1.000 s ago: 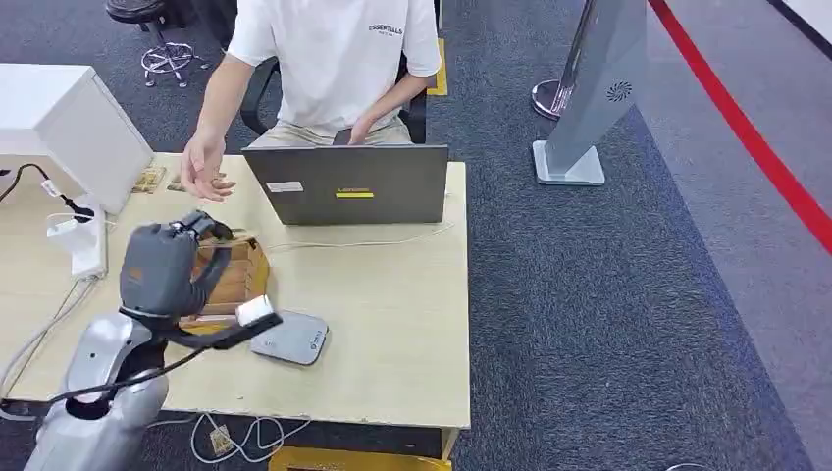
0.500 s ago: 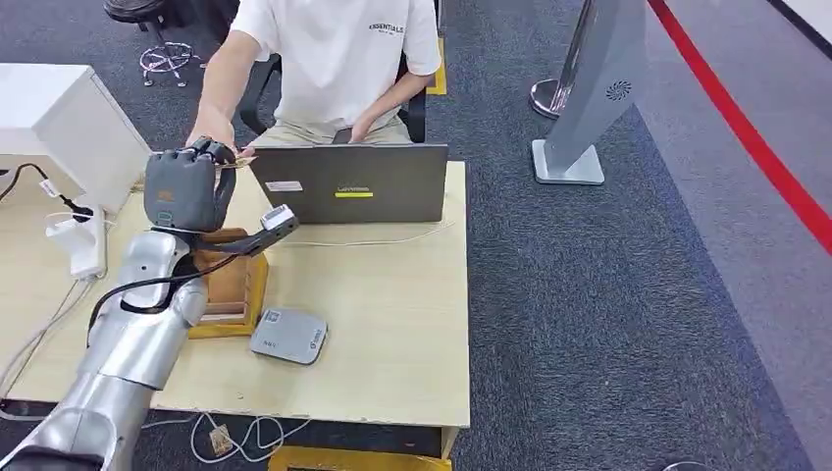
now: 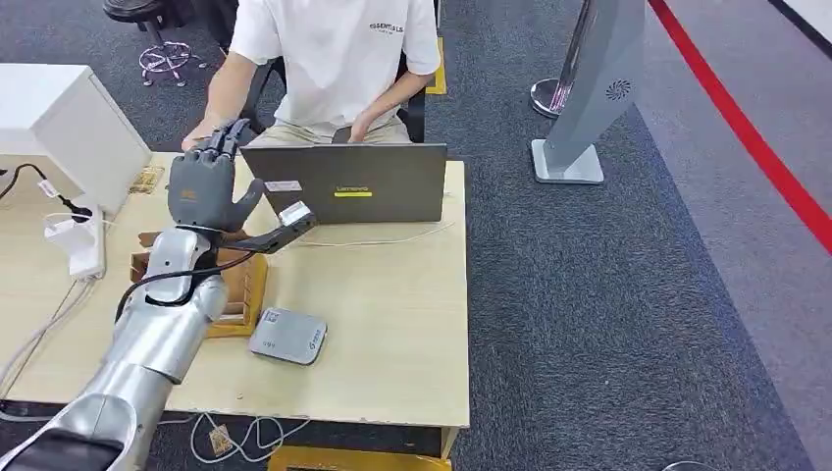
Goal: Pass the card to the sensor for recognition and then transmit it.
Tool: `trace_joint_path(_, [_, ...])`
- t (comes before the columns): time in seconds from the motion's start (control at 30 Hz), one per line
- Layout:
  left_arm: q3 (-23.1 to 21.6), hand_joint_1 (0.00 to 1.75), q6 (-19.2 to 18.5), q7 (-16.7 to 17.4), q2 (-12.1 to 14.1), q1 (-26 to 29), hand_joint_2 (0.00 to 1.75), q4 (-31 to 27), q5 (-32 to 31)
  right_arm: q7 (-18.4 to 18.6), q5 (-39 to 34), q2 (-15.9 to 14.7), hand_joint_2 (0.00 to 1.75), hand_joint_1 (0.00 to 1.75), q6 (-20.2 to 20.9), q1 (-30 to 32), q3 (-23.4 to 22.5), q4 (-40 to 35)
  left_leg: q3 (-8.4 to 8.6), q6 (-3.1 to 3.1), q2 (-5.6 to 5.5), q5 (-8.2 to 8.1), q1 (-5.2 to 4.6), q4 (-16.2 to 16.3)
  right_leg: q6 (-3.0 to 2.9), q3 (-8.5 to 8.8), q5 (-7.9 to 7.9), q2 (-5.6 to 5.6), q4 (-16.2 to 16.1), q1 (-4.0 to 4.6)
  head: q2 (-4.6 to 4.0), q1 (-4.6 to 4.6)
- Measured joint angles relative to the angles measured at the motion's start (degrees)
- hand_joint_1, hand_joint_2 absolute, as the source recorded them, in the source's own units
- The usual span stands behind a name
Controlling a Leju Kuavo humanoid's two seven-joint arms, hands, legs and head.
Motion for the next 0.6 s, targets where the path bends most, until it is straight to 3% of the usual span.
trace_joint_path(0.1, [0.00, 0.00, 0.90, -0.55, 1.45, 1.41, 1.75, -0.09, 1.99, -0.44, -0.18, 0.07, 1.75, 0.00, -0.02, 0.04, 0.00, 0.00, 0.00, 0.00, 0.00, 0.00, 0.00, -0.01, 0.00, 0.00, 0.00, 0.00, 0.04, 0.01, 0.00, 0.02])
trace_joint_path(0.4, [3.34, 0.00, 1.35, -6.39, 8.23, 7.43, 1.75, -3.15, 12.78, -0.44, -0.94, 0.13, 1.75, 0.00, -0.09, 0.51, -0.02, 0.00, -0.02, -0.01, 0.05, 0.00, 0.01, -0.04, -0.02, 0.01, -0.03, 0.03, 0.06, 0.02, 0.00, 0.02])
trace_joint_path(0.5, [7.61, 0.00, -1.54, -11.02, 12.25, 11.42, 1.75, -5.95, 24.92, -0.72, -1.46, 0.13, 1.75, 0.00, -0.15, 0.95, -0.13, 0.02, -0.05, -0.04, 0.34, -0.03, 0.01, -0.08, -0.03, 0.05, -0.03, 0.31, 0.12, 0.05, 0.00, 0.04])
trace_joint_path(0.6, [17.29, 0.00, -5.95, -16.71, 18.53, 16.97, 1.75, -7.50, 38.92, -3.09, -2.58, 0.13, 1.75, 0.00, -0.20, 1.94, -0.59, 0.02, -0.03, -0.22, 0.74, -0.15, 0.06, -0.11, -0.16, -0.08, -0.10, 0.74, 0.21, 0.11, 0.00, 0.02])
